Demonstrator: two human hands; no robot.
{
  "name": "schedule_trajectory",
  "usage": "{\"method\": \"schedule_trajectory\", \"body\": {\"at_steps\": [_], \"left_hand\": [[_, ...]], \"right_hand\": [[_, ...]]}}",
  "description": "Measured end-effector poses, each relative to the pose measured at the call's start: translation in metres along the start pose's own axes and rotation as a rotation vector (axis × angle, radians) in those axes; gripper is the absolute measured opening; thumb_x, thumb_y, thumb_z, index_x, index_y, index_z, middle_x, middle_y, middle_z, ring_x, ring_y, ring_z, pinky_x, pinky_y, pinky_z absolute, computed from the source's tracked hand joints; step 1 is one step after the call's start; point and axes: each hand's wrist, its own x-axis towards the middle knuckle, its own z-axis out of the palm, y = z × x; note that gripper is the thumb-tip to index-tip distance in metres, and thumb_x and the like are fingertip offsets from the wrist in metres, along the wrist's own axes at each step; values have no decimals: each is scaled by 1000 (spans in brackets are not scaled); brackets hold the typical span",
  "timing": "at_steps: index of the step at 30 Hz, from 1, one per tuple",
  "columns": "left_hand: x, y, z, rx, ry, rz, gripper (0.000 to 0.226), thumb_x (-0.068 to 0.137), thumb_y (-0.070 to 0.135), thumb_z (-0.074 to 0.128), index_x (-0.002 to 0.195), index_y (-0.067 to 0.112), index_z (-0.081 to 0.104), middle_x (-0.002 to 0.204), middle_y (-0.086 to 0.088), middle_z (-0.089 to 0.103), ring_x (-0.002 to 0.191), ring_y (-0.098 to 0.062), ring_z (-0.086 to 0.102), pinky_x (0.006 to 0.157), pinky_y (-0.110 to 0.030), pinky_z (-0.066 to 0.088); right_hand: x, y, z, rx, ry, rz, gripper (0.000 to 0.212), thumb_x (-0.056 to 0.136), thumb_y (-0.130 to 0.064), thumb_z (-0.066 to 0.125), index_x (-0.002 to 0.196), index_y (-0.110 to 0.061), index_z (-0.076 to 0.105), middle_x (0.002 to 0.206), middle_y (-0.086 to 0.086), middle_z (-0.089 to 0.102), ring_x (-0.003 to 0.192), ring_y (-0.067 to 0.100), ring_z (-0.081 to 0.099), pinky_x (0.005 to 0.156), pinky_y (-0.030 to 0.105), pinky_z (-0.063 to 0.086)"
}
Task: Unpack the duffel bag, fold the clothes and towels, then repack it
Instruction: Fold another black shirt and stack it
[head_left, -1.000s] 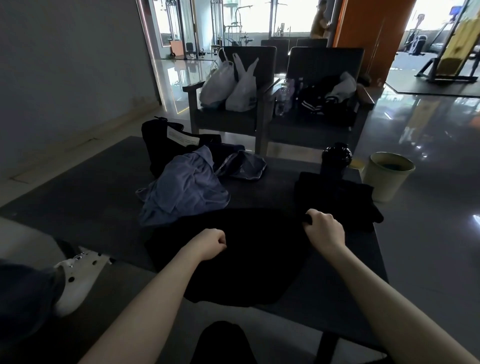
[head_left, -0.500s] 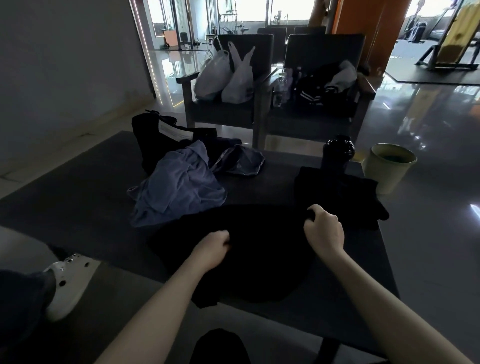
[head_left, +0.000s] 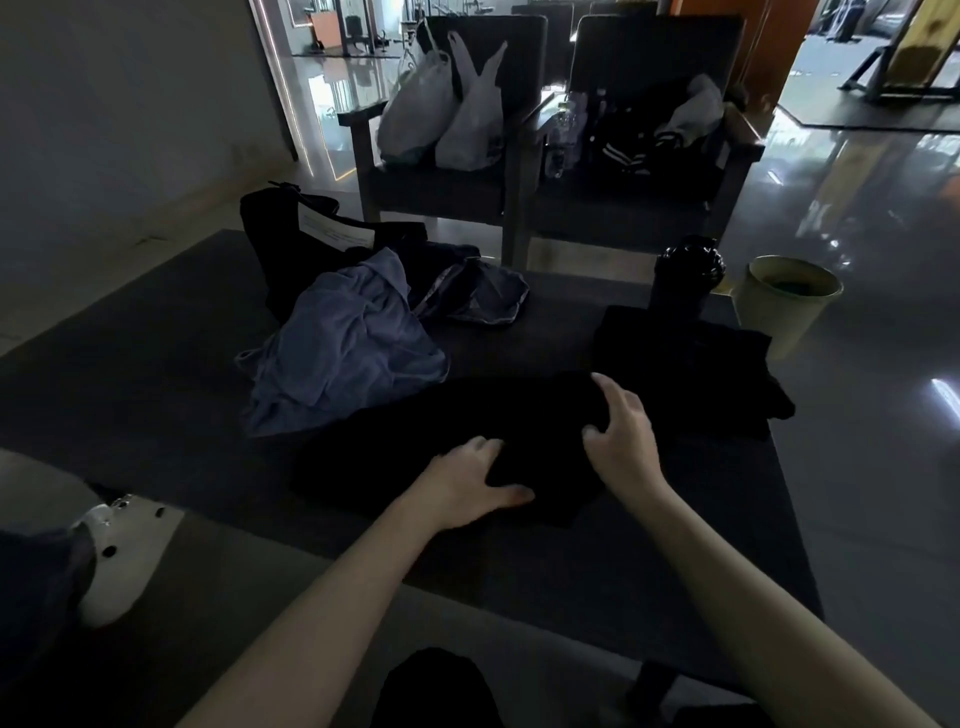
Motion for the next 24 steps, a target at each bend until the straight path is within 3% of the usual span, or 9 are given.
{"method": "schedule_trajectory", "body": {"at_steps": [2, 4, 7, 11, 13, 15, 18, 20, 24], "left_hand": [[-3, 11, 11, 228, -98, -32, 96, 76, 61, 65, 148, 15, 22, 151, -6, 28, 137, -29, 31, 110, -48, 31], [-1, 16, 14, 265, 4, -38, 63, 86, 36, 61, 140, 14, 37, 144, -6, 37, 133, -29, 37, 107, -47, 34], [2, 19, -1, -196, 159, -121, 43, 86, 5, 44, 125, 17, 58, 124, -4, 59, 115, -24, 55, 101, -39, 43], [-1, 39, -38, -631, 297, -87, 21, 90, 0, 50, 102, 5, 66, 95, -13, 64, 92, -24, 59, 81, -32, 46], [-8, 58, -62, -823, 337, -71, 12, 94, 9, 52, 87, 5, 61, 79, -12, 57, 73, -22, 54, 64, -28, 41], [-16, 73, -81, -879, 313, -64, 22, 97, 20, 52, 82, 7, 59, 70, -8, 55, 60, -18, 52, 53, -22, 39], [-28, 84, -100, -889, 278, -61, 35, 95, 34, 55, 89, 3, 68, 79, -11, 66, 67, -20, 63, 62, -21, 48], [-36, 83, -109, -881, 238, -70, 44, 91, 42, 58, 99, 0, 71, 95, -17, 71, 83, -29, 68, 75, -29, 52], [-50, 76, -124, -631, 55, -60, 47, 83, 50, 66, 103, 8, 72, 101, -11, 73, 96, -27, 69, 89, -34, 53]], "right_hand": [[-3, 5, 5, -114, -151, -39, 67, 83, 0, 55, 144, -19, 37, 148, 10, 31, 126, 25, 44, 98, 27, 40], [-6, 9, 5, -199, -238, -52, 68, 82, -4, 57, 145, -19, 35, 155, 10, 18, 136, 30, 34, 107, 32, 36], [-10, 10, -5, -347, -291, -136, 77, 80, -13, 62, 148, -25, 27, 159, 8, -1, 143, 31, 18, 115, 43, 24], [-17, 4, -21, -443, -389, -283, 101, 73, -40, 75, 151, -31, 11, 158, 0, -14, 146, 23, -4, 116, 51, 7], [-20, -3, -23, -423, -417, -286, 104, 70, -46, 77, 151, -30, 14, 159, -3, -3, 146, 18, -5, 116, 52, 3], [-21, -8, -22, -318, -278, -313, 69, 78, -39, 72, 140, -23, 45, 150, -2, 35, 144, 19, 17, 115, 52, 8], [-18, -21, -32, 133, -106, -220, 9, 86, -10, 62, 79, -8, 66, 83, 8, 67, 85, 23, 62, 83, 46, 48], [-14, -28, -48, 347, -110, -92, 24, 90, -4, 57, 68, -14, 60, 64, 4, 57, 61, 17, 53, 60, 35, 44], [-9, -37, -86, 622, -92, 51, 30, 94, -16, 55, 66, -18, 64, 55, 0, 53, 44, 9, 47, 46, 23, 37]]}}
